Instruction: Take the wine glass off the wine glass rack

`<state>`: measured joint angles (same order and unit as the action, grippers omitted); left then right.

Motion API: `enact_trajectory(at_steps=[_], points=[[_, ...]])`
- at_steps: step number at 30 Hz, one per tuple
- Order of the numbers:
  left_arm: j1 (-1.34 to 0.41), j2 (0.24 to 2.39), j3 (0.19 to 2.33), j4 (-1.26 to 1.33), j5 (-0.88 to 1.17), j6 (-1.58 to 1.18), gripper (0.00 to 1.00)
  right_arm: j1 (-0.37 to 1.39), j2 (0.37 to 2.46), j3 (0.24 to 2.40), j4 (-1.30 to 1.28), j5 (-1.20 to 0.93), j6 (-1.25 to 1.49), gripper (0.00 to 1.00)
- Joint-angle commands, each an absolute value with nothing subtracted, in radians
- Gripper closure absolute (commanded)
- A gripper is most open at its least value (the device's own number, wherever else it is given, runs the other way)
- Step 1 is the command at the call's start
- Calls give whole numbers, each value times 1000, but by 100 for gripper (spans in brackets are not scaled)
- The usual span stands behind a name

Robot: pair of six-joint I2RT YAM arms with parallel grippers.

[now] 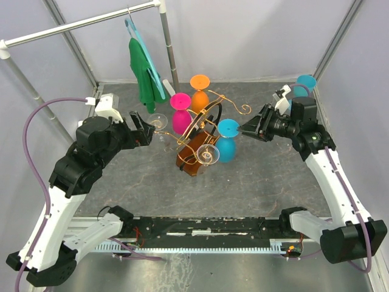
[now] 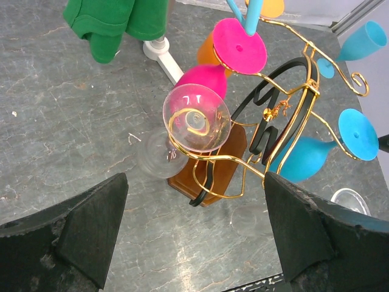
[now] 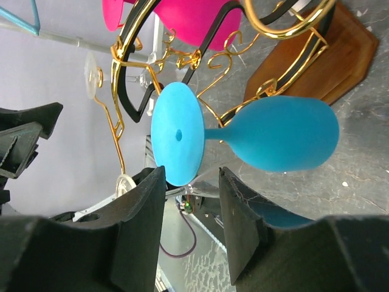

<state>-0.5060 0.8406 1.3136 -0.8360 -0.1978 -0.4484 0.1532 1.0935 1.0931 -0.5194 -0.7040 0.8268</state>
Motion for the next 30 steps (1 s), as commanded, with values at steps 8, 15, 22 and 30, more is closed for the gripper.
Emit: enact_trajectory(at_steps=[8, 15, 22, 30], points=[[-505, 836, 1325, -821, -185, -466, 1, 200, 1121, 1093, -390, -725, 859, 58], [-505, 838, 1325, -821, -189, -462, 1, 215, 1137, 1096, -388, -720, 850, 59], [-505, 836, 1325, -821, -195, -462, 1, 221, 1145, 1102, -368, -729, 853, 81], [-505, 830, 1330, -821, -194, -463, 1, 227, 1164, 1089, -303, -758, 875, 87]])
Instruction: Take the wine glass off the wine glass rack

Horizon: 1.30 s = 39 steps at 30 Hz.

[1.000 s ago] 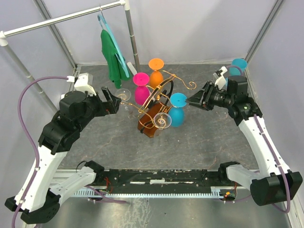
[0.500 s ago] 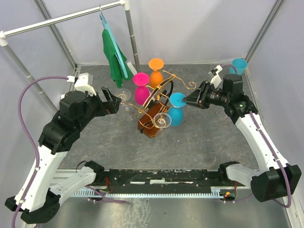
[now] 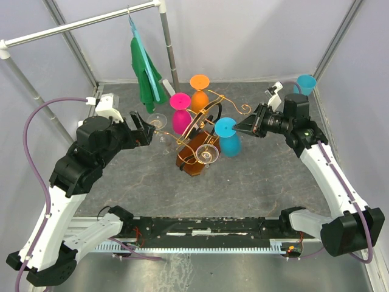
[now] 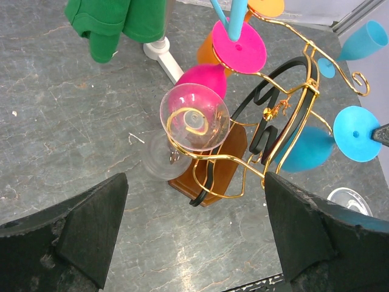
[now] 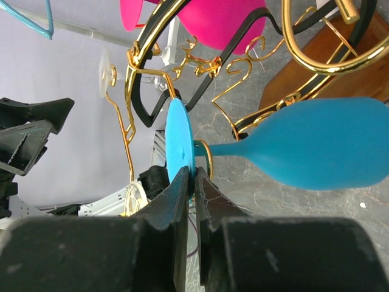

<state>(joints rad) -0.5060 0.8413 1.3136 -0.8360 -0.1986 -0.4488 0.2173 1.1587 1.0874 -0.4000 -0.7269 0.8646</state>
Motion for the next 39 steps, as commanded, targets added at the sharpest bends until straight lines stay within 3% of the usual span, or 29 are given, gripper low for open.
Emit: enact_trajectory(at_steps=[1, 8, 12, 25, 39], points=[[-506, 829, 1331, -822, -195, -463, 1, 226, 1167, 1087, -294, -760, 878, 86], [-505, 827, 1331, -824, -197, -463, 1, 230, 1189, 1077, -232, -780, 914, 85], [-506, 823, 1341, -834, -202, -462, 1, 230, 1176, 1084, -249, -762, 915, 99], [-505, 783, 1353, -873, -237, -447, 1, 166, 1069, 1072, -348, -784, 890, 100], [-505, 775, 1321, -848, -232, -430, 1, 223, 1083, 989, -172, -860, 1014, 99]])
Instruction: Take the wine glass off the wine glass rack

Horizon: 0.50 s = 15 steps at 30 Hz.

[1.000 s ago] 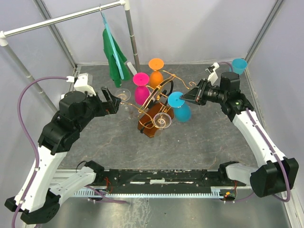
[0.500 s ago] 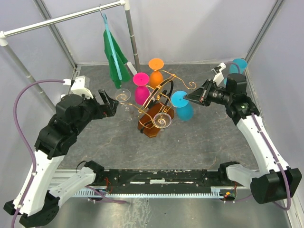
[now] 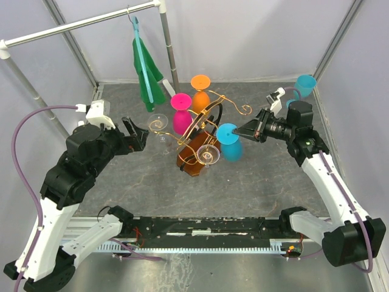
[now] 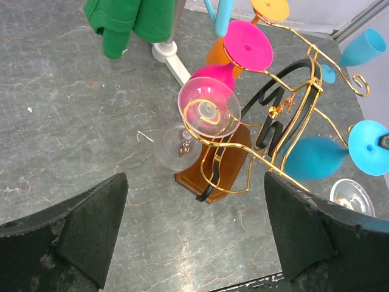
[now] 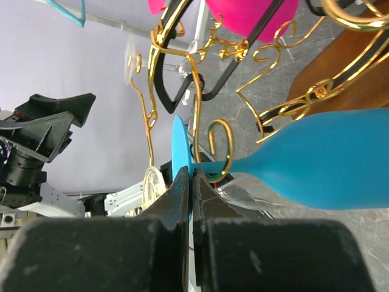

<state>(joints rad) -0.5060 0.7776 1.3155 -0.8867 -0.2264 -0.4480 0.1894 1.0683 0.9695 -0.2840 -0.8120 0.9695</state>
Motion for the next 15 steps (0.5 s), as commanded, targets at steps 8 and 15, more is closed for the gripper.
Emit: enact_trajectory(at_steps=[8, 15], points=[[-505, 770, 1328, -870, -249, -417, 1, 261, 1204, 1083, -91, -791, 1022, 99], [-506, 747, 1356, -901, -287, -405, 1, 192, 1227, 1162, -202, -746, 942, 100]])
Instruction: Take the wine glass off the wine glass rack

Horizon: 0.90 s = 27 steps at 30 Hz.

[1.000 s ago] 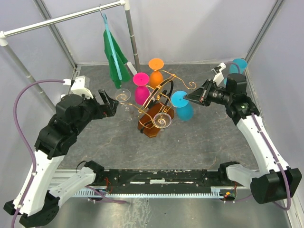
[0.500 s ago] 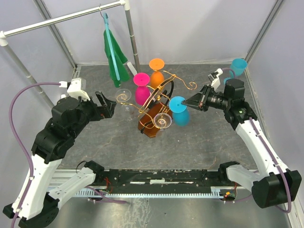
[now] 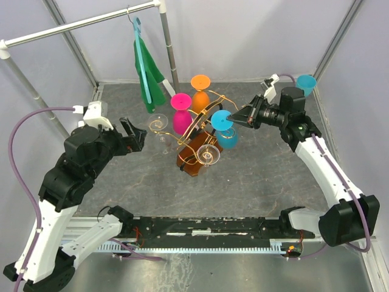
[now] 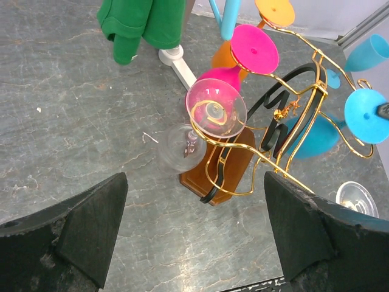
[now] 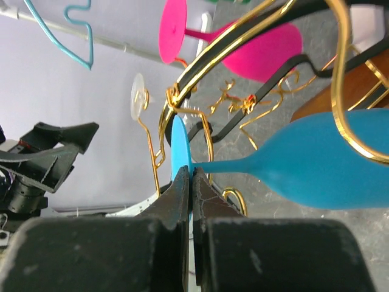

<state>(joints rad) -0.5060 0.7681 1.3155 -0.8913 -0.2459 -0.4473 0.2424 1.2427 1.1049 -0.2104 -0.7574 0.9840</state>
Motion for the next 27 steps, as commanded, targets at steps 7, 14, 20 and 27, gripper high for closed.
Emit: enact_trajectory(at_steps=[7, 14, 20, 27], points=[[-506, 741, 1351, -910, -294, -402, 1, 61, 1147, 1079, -211, -848, 954, 100], [-505, 740, 1344, -906, -282, -405, 1, -7, 1080, 1143, -534, -797, 753, 100], [-506, 729, 1338, -908, -290, -405, 1, -9, 1103, 1297, -894, -436, 447, 100], [-505, 732, 1316, -891, -272, -420, 1, -7, 1239, 1460, -901, -228, 357, 99]])
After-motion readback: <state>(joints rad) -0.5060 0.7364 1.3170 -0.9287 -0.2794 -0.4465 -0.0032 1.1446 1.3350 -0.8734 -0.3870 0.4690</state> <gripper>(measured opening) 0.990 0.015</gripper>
